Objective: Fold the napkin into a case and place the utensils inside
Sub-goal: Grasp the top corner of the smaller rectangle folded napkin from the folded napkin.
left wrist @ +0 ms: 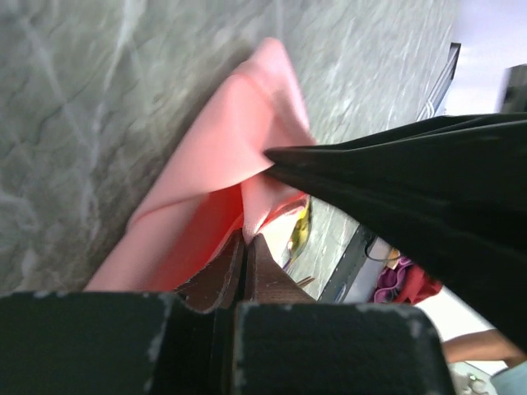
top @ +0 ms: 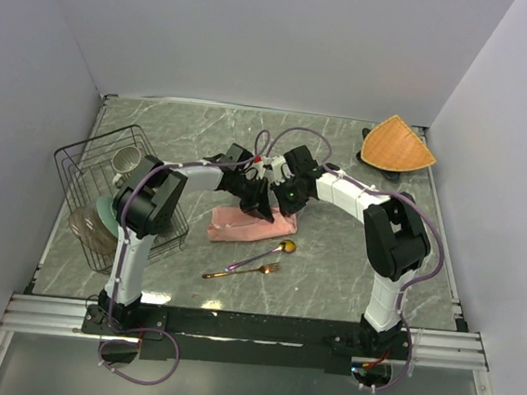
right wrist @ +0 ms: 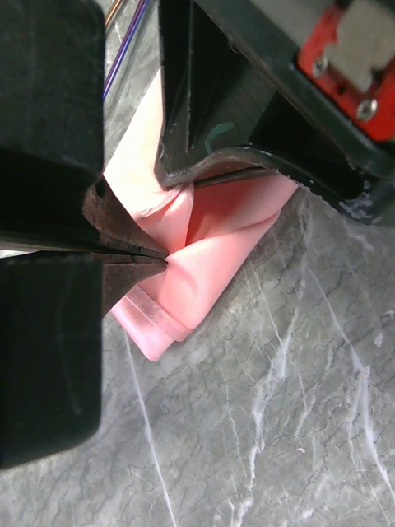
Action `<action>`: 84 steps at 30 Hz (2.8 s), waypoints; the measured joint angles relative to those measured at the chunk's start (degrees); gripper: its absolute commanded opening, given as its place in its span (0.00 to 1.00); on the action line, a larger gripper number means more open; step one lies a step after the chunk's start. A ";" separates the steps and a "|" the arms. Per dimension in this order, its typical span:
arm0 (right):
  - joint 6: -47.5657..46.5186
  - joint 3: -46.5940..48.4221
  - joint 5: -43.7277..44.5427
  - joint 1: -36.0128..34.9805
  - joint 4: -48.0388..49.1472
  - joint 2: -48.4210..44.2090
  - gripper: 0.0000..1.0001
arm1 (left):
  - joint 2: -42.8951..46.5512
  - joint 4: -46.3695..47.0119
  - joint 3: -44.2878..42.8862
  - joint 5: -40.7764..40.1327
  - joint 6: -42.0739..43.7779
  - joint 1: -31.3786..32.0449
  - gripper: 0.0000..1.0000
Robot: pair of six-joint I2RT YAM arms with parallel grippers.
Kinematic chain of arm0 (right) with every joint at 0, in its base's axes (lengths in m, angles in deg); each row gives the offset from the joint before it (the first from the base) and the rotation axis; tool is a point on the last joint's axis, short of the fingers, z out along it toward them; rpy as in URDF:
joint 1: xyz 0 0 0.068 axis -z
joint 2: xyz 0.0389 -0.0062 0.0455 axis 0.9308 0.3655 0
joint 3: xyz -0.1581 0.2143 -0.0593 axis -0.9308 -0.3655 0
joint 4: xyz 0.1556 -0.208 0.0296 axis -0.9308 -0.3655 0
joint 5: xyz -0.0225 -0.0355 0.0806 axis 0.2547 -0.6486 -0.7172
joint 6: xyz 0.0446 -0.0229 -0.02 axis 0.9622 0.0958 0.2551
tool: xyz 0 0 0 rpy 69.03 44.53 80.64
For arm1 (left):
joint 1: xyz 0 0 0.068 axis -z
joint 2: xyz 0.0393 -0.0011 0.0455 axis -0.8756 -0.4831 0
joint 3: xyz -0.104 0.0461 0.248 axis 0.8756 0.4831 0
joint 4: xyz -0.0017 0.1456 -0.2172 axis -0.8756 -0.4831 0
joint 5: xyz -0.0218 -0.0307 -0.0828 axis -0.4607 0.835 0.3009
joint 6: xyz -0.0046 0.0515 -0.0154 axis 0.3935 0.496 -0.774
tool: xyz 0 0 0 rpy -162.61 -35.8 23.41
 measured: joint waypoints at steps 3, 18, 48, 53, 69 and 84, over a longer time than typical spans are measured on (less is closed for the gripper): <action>-0.02 0.00 -0.02 0.09 0.00 0.00 0.00 | 0.48 -0.31 -1.07 -0.68 0.31 0.33 0.01; 0.24 0.00 -1.29 2.12 0.00 -1.22 0.00 | -4.11 -1.68 -3.69 0.07 -0.33 -0.31 0.01; -0.92 -3.06 -4.13 3.13 1.70 -3.87 0.00 | -6.45 -6.14 -12.76 -2.10 0.02 1.53 0.01; -1.09 -3.02 -3.52 3.13 1.77 -3.76 0.00 | -9.27 -7.19 -14.14 -1.27 0.44 1.44 0.01; 1.27 -1.75 -2.14 3.54 2.97 1.73 0.00 | -10.40 -8.39 -16.41 -0.42 1.49 1.05 0.13; 2.86 0.92 -2.27 4.76 1.22 3.61 0.00 | -6.38 -9.25 -12.50 0.31 3.74 -2.71 0.34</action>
